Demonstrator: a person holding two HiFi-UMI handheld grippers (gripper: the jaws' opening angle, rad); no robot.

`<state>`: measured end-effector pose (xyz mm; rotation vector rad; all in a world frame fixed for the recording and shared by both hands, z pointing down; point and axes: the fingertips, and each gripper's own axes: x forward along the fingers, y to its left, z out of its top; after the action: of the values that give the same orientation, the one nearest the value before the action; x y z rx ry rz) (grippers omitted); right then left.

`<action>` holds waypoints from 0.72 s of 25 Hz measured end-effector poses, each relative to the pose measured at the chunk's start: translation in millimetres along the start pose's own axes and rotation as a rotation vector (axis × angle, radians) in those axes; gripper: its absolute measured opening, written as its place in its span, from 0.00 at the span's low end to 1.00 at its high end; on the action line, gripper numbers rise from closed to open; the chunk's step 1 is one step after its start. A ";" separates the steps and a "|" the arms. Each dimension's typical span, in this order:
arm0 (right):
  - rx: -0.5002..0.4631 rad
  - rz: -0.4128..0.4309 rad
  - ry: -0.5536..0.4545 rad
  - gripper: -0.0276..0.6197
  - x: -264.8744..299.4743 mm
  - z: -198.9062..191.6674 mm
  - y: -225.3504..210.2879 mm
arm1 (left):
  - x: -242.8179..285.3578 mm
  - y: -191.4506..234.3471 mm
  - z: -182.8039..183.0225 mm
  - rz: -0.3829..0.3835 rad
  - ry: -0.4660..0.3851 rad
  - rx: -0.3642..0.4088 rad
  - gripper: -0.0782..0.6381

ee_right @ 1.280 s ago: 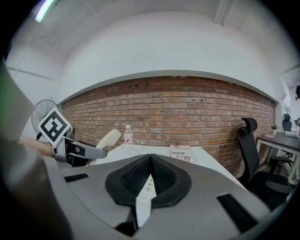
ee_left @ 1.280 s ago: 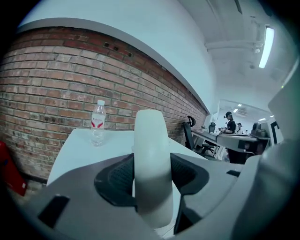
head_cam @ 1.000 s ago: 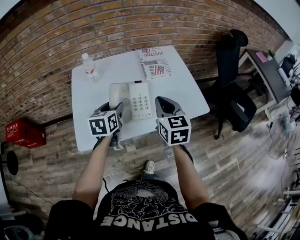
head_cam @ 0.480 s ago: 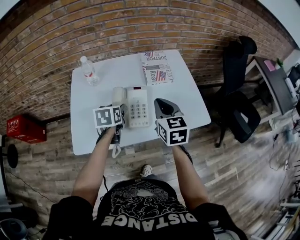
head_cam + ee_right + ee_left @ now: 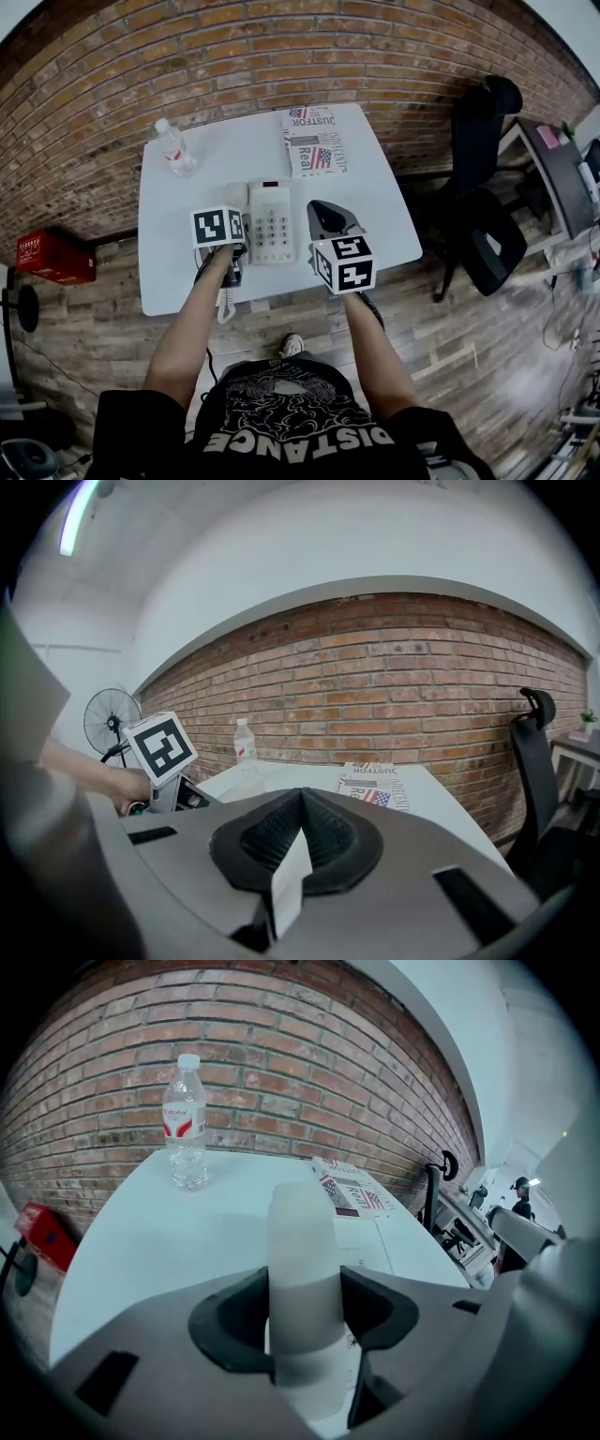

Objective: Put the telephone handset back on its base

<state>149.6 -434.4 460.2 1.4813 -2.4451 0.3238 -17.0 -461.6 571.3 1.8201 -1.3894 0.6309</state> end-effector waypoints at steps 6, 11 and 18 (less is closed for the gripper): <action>0.004 0.005 0.015 0.04 2.8 -7.2 -10.0 | 12.6 1.5 -0.9 0.027 0.049 -0.030 0.42; 0.007 0.000 0.012 0.04 2.6 -6.3 -19.0 | 16.8 1.9 -2.9 0.047 0.068 -0.029 0.42; 0.010 0.010 0.015 0.04 6.7 -9.2 -19.4 | 18.8 1.5 -3.4 0.051 0.069 -0.005 0.42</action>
<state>164.8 -445.8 472.1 1.4655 -2.4439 0.3487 -12.8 -470.1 587.9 1.7474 -1.3941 0.7099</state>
